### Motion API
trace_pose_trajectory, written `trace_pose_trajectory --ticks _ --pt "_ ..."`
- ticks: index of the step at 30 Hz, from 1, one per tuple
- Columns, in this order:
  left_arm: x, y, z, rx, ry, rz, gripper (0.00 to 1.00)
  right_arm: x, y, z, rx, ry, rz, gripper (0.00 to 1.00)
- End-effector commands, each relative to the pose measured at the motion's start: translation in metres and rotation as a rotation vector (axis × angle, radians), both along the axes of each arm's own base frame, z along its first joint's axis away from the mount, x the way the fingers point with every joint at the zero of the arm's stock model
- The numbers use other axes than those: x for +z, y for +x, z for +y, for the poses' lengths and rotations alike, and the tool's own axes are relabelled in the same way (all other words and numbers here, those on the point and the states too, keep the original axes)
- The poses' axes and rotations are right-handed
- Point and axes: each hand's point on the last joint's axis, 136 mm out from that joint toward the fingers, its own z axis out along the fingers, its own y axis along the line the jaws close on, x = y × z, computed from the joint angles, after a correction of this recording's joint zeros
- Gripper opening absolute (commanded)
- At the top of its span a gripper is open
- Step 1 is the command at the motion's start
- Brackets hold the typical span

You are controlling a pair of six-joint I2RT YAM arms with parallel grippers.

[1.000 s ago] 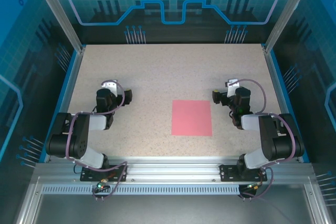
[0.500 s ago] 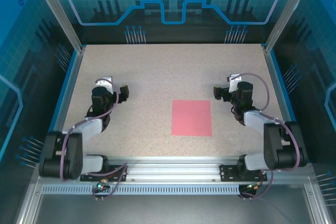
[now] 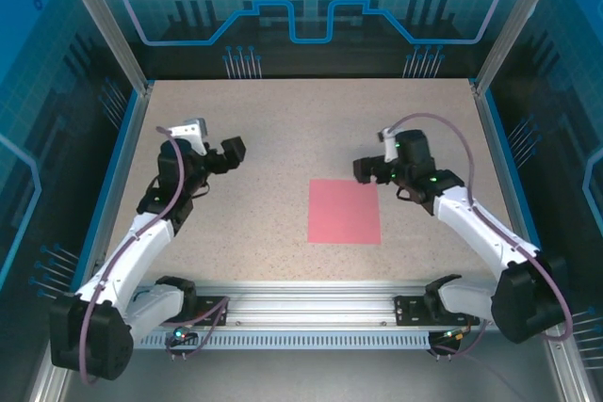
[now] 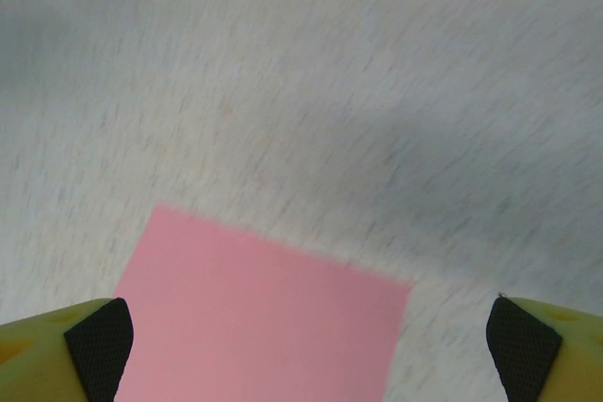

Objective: Fold a paper plane with a square sheet of paper (fold left side to right side)
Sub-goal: Move the square sheet of paper to the center of the table.

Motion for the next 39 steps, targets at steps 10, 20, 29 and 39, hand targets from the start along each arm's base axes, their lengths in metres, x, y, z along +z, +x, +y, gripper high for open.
trace_pose_trajectory --ticks 10,20,29,39 --pt "-0.032 0.009 -0.053 -0.108 -0.065 0.123 0.99 -0.101 -0.072 0.057 0.209 -0.315 0.469 1.00" --pt "-0.026 0.011 -0.054 -0.098 -0.054 0.126 0.99 -0.138 -0.060 0.078 0.206 -0.343 0.511 0.99" --pt "-0.022 0.006 -0.045 -0.059 -0.028 0.122 0.99 -0.153 -0.035 0.094 0.159 -0.307 0.493 0.98" --pt "-0.024 0.003 -0.045 -0.063 -0.022 0.145 0.99 -0.154 0.026 0.129 0.163 -0.233 0.463 0.98"
